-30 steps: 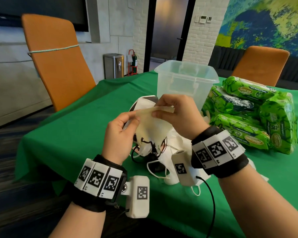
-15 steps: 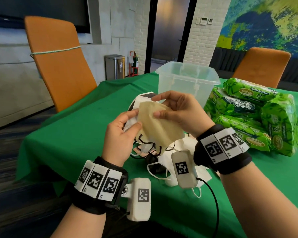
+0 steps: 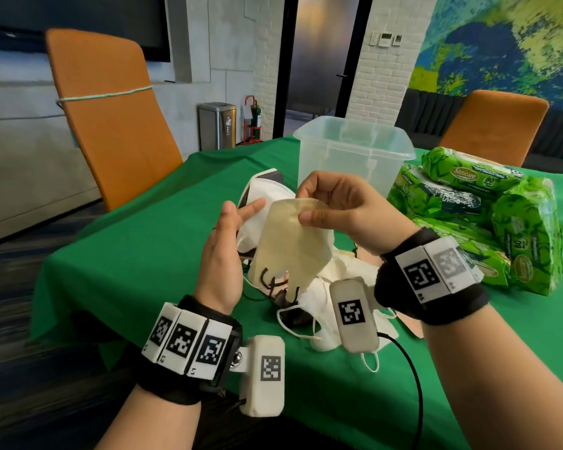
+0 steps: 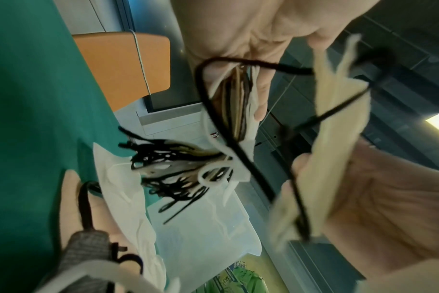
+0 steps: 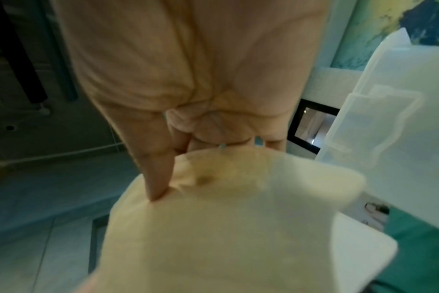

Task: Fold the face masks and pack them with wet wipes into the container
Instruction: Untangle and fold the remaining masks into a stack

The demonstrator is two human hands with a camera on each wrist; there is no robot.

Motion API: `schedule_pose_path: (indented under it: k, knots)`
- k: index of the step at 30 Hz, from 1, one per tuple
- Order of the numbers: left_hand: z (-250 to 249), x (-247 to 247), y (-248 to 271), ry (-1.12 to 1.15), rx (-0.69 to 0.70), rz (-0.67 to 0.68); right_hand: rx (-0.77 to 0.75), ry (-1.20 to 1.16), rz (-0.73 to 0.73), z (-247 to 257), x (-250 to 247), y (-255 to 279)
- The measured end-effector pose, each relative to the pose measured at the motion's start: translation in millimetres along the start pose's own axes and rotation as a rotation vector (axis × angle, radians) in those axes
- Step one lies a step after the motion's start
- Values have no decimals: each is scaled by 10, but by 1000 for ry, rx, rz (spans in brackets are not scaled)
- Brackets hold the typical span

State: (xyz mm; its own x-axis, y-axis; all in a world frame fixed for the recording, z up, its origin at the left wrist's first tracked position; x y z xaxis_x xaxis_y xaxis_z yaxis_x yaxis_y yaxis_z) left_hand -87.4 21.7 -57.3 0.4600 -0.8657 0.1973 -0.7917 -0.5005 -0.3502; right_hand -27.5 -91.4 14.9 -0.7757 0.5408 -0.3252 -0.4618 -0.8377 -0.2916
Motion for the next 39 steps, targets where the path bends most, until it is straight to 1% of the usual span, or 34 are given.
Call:
schedule_pose_path:
  k: [2,4,6,8,12,16,19,24,26,29,32,36,39]
  knots:
    - [-56,45,35,-32,35,32,19,156,-84,-81,-62,-58]
    - [-92,88,57,-104,64,56,11,310,-224,-146,-164,-109]
    - [-61,96,50,-185,85,56,23,323,-353,-204,-255,-123]
    - [-40,65,40,-204,97,28,47,302,-407,-269,-284,-126]
    - [-26,49,44,-213,95,13,116,396,-402,-373,-268,-130]
    - [-64,19,31,-188,120,-15,234,521,-297,-433,-255,-113]
    - [-70,12,30,-147,129,4,217,512,-252,-406,-222,-82]
    - [-40,-9,1,-110,99,5,155,394,-286,-382,-217,-36]
    - [-37,-13,0,-117,101,9,140,452,-327,-371,-246,-7]
    - [-13,-20,-12,-144,89,6,150,551,-331,-336,-234,17]
    - [6,-9,-6,-161,66,9,171,486,-316,-316,-230,36]
    - [16,-2,-2,-136,35,9,193,409,-363,-330,-263,42]
    - [15,5,-12,-88,9,4,230,418,-377,-370,-305,44]
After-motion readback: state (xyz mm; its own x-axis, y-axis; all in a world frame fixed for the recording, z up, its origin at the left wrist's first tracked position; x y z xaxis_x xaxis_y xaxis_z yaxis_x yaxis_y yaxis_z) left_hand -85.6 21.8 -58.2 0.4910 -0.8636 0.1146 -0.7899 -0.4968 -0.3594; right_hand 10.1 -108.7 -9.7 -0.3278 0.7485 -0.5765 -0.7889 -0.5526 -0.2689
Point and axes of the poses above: each hand's wrist, its own y-axis away from the middle knuckle, its own x-axis out of the palm, z = x × y, the point moved 8 cm from there along -y, towards the middle knuckle, and after that the axes turned 1 degree about x, right-handed, at the moved point
